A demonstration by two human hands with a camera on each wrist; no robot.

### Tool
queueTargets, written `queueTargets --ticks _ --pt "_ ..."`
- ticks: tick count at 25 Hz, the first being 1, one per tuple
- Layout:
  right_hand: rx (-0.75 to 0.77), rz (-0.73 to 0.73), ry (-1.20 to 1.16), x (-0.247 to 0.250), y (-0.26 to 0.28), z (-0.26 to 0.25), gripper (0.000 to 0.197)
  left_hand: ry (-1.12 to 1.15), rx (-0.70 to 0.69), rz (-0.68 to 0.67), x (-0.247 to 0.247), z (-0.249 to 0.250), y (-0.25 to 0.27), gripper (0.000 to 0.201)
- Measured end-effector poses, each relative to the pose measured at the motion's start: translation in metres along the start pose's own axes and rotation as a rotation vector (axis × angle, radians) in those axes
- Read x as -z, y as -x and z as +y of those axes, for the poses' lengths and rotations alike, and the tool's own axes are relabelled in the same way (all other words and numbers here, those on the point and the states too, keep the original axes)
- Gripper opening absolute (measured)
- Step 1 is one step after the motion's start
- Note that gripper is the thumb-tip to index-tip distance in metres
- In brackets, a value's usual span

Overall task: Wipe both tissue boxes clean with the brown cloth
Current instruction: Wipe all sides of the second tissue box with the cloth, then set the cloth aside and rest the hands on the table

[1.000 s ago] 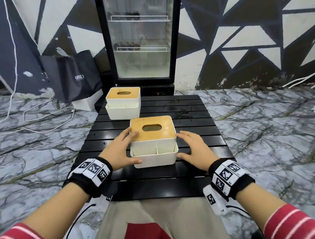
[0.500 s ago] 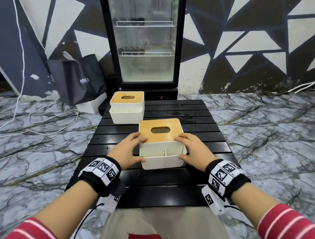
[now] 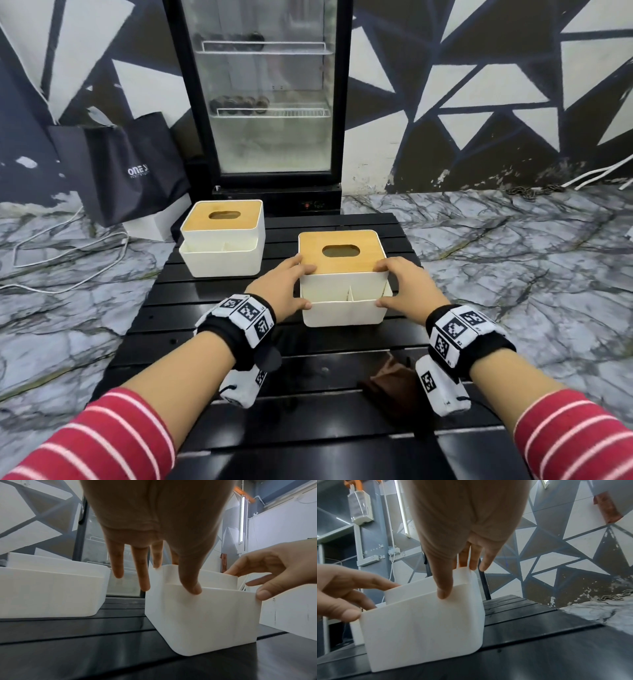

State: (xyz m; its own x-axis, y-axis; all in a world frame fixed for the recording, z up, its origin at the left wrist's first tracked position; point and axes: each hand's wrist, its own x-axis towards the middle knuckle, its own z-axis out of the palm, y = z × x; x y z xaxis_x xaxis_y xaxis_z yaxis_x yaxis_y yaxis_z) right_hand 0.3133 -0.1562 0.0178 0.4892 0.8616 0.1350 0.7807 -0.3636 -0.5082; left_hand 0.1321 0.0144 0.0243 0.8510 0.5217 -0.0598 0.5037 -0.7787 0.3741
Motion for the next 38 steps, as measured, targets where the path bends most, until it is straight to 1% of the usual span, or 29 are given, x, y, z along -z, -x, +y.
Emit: queueTargets --ticks 9,13,17,21,27,32,36,38 --pt "-0.041 0.06 0.053 0.022 -0.088 0.052 0.054 0.02 -0.018 0.001 0.004 0.011 -0.107 0.07" --pt "-0.045 0.062 0.062 0.027 -0.115 0.072 0.058 0.01 -0.031 -0.001 0.002 0.013 -0.141 0.071" --pt "-0.035 0.076 0.069 0.027 -0.137 0.08 0.058 0.009 -0.03 0.016 0.004 0.008 -0.167 0.071" --pt "-0.033 0.086 0.046 0.027 -0.139 0.086 0.058 0.022 -0.048 0.013 0.001 0.007 -0.173 0.07" --pt "-0.028 0.083 0.048 0.024 -0.133 0.088 0.057 0.003 -0.053 0.021 -0.004 0.011 -0.166 0.068" --pt "-0.068 0.074 0.034 0.024 -0.131 0.086 0.057 -0.01 -0.052 0.014 -0.004 0.014 -0.169 0.069" --pt "-0.069 -0.012 0.144 0.025 -0.128 0.075 0.063 -0.014 -0.073 -0.037 0.007 0.004 -0.172 0.077" --pt "-0.057 -0.012 0.169 0.029 -0.12 0.069 0.064 -0.038 -0.092 -0.022 0.013 -0.004 -0.166 0.078"
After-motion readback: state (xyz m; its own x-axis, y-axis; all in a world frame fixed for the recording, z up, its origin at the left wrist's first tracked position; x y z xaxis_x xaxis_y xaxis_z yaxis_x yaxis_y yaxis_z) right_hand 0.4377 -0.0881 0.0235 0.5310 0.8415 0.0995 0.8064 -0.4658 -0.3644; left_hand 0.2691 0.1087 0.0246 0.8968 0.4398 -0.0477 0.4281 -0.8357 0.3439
